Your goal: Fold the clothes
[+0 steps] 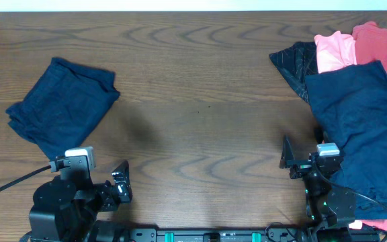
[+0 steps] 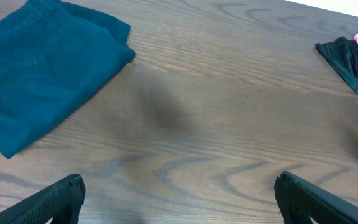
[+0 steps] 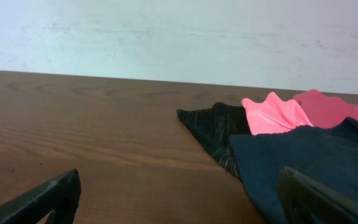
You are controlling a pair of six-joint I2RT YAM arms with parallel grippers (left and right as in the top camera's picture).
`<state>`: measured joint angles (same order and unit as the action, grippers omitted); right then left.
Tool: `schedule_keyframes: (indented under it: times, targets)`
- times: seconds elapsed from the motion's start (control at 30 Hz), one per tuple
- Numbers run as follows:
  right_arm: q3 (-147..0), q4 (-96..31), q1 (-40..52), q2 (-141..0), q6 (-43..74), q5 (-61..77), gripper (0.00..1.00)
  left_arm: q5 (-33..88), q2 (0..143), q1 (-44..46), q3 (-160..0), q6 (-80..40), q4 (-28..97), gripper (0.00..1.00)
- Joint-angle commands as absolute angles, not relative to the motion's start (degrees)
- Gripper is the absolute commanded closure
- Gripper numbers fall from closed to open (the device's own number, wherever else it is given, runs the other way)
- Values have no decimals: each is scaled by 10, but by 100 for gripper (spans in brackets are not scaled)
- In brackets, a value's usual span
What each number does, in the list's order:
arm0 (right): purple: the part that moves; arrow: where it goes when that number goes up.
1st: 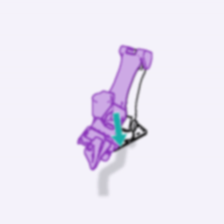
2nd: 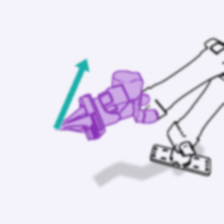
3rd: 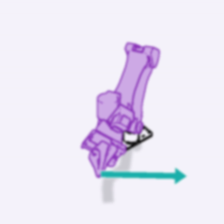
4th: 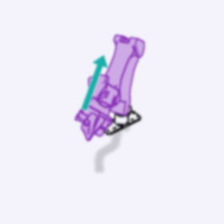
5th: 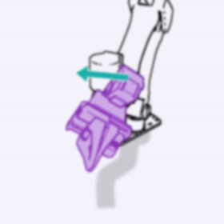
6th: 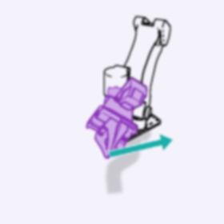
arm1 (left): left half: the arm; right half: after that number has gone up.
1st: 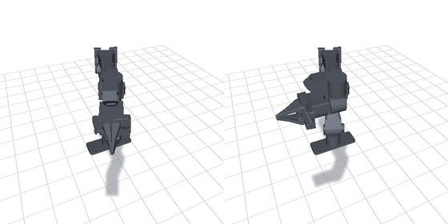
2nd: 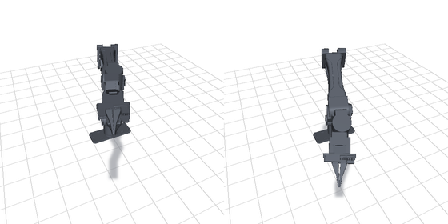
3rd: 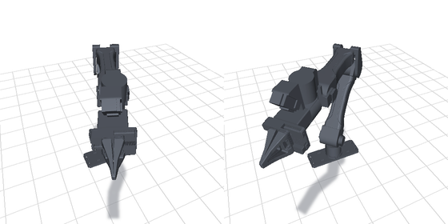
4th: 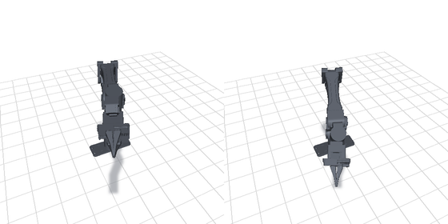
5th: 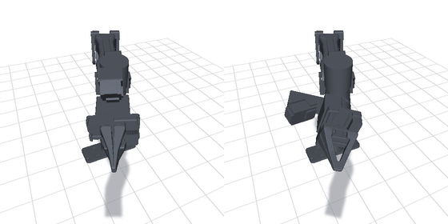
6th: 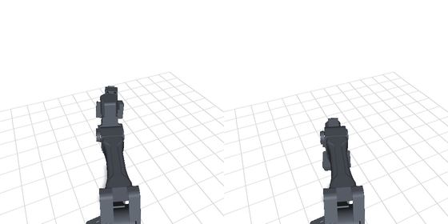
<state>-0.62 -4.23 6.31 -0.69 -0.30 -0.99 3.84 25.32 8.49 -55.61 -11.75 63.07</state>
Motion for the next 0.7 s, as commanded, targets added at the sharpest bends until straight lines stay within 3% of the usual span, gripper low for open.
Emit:
schedule_keyframes:
  times: [0.0, 0.27, 0.67]
  targets:
    - [-3, -42, 68, -3, -9, -11, 1, 26, 239, 86, -554, -108, 641, 2]
    - [-3, -42, 68, -3, -9, -11, 1, 4, 157, 40, -477, -99, 623, 2]
    - [-3, -42, 68, -3, -9, -11, 1, 8, 1, 25, -205, -101, 335, 2]
